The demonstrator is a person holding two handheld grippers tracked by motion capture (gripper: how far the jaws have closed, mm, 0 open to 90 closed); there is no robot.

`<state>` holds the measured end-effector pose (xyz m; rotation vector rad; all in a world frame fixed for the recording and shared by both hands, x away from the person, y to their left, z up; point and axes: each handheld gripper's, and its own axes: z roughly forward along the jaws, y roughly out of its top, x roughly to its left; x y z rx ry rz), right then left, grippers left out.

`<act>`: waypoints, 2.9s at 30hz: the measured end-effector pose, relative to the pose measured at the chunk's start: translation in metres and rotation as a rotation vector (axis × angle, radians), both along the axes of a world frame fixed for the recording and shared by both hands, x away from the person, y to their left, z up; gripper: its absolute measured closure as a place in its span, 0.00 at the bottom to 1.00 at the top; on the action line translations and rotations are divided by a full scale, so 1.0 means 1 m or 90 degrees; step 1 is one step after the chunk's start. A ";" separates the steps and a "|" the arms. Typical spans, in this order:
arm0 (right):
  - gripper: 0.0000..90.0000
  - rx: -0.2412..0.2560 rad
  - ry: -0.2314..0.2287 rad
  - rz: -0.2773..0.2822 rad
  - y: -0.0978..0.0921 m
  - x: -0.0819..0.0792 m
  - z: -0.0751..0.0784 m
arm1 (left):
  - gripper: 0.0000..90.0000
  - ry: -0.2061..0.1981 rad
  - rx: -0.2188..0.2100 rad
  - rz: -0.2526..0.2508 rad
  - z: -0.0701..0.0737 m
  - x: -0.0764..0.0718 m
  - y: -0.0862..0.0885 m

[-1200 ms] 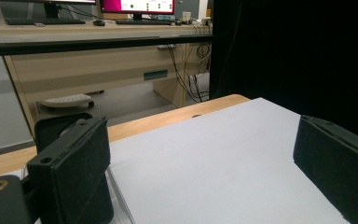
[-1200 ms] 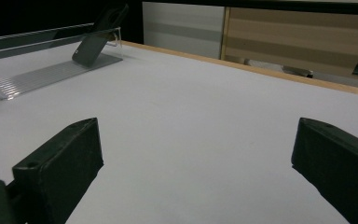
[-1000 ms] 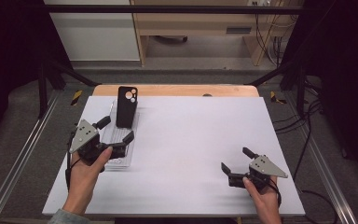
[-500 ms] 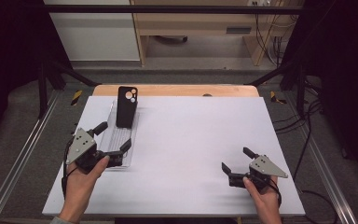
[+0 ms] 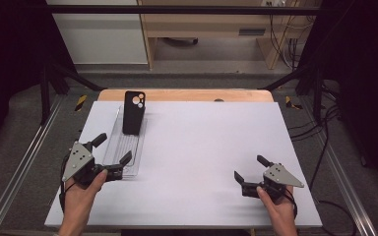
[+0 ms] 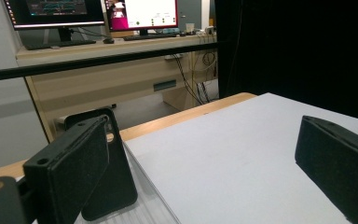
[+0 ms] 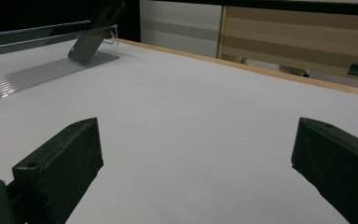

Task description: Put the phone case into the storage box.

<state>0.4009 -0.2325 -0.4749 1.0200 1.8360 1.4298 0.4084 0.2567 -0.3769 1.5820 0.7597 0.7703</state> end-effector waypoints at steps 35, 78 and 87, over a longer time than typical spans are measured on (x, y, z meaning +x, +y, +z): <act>0.03 -0.004 0.001 0.005 0.002 -0.001 -0.001 | 0.02 0.015 -0.008 0.004 -0.050 -0.014 0.022; 0.04 -0.020 -0.018 0.007 0.001 -0.002 -0.001 | 0.02 0.007 0.002 0.037 -0.077 -0.003 0.028; 0.04 -0.013 -0.044 -0.032 -0.005 -0.001 0.000 | 0.02 0.006 0.004 0.045 -0.083 -0.006 0.025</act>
